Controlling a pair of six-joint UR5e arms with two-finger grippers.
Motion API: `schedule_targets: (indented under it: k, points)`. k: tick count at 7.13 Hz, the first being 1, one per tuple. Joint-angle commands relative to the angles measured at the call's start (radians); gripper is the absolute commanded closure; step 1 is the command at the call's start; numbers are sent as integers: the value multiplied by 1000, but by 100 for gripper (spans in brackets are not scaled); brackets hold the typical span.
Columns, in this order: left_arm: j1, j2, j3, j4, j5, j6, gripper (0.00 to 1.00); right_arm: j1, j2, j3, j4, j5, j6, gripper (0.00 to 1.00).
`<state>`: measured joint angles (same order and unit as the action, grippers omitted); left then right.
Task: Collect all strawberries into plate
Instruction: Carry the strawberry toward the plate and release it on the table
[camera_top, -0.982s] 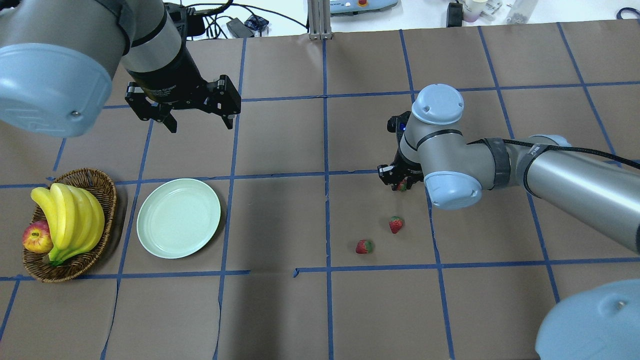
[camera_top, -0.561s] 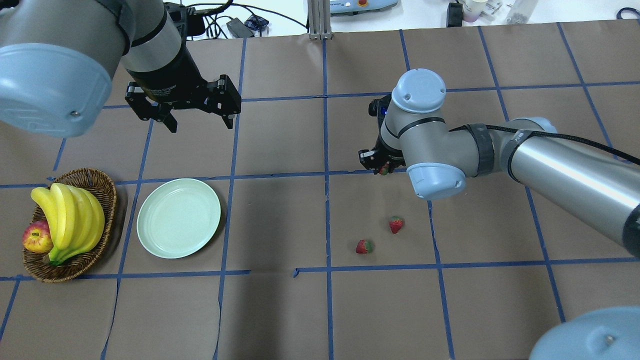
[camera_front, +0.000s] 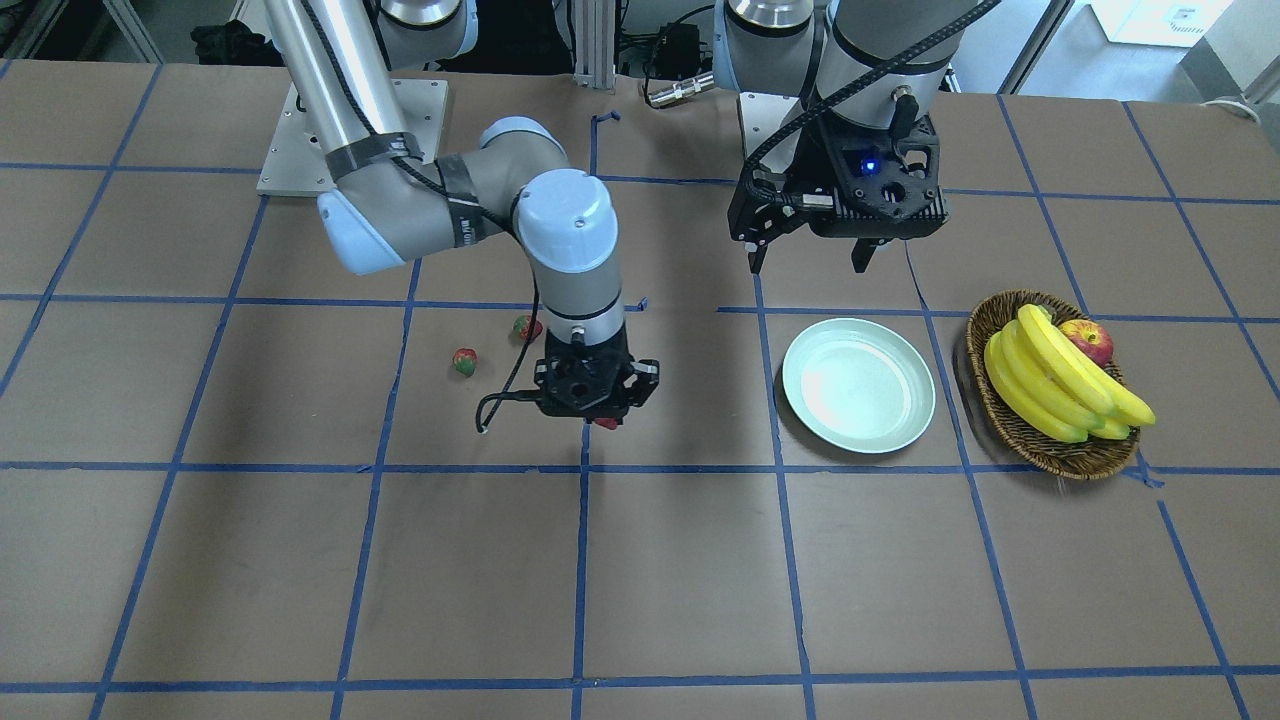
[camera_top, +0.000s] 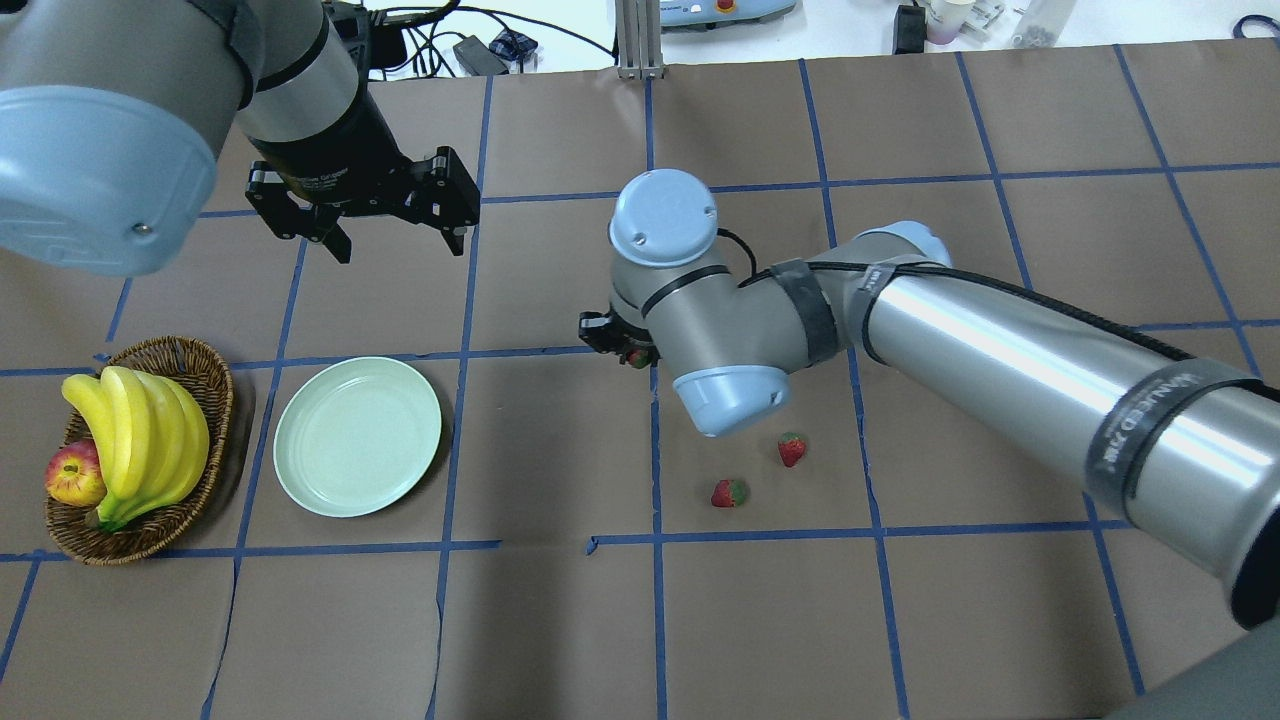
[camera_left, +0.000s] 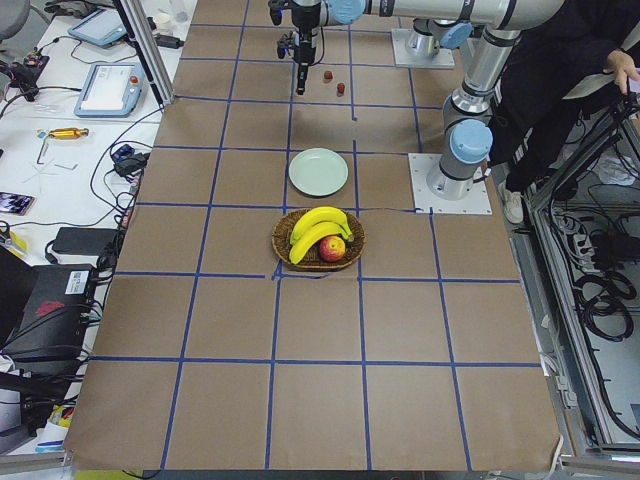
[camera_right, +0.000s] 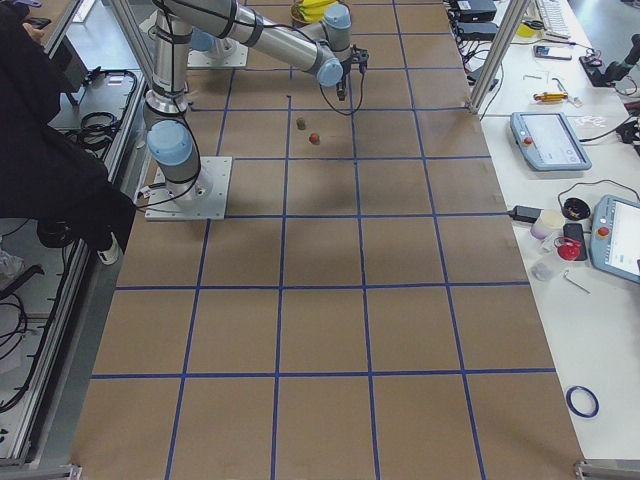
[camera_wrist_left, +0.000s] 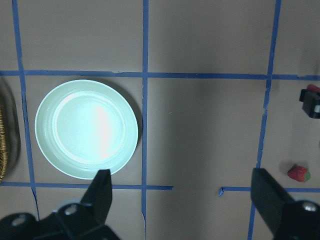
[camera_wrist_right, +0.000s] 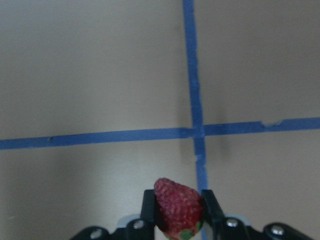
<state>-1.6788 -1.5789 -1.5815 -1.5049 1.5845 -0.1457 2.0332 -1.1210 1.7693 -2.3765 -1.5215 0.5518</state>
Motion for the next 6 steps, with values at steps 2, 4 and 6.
schedule_targets:
  k: [2,4,6]
  points:
    - [1,2,2,0,0,0,0,93,95,-44,2,0,103,36]
    - [-1,2,0,0,0,0,0,91,86,-13,2,-5,93,0]
    - [1,5,8,0,0,3,0,49,-50,1,180,-46,15,0]
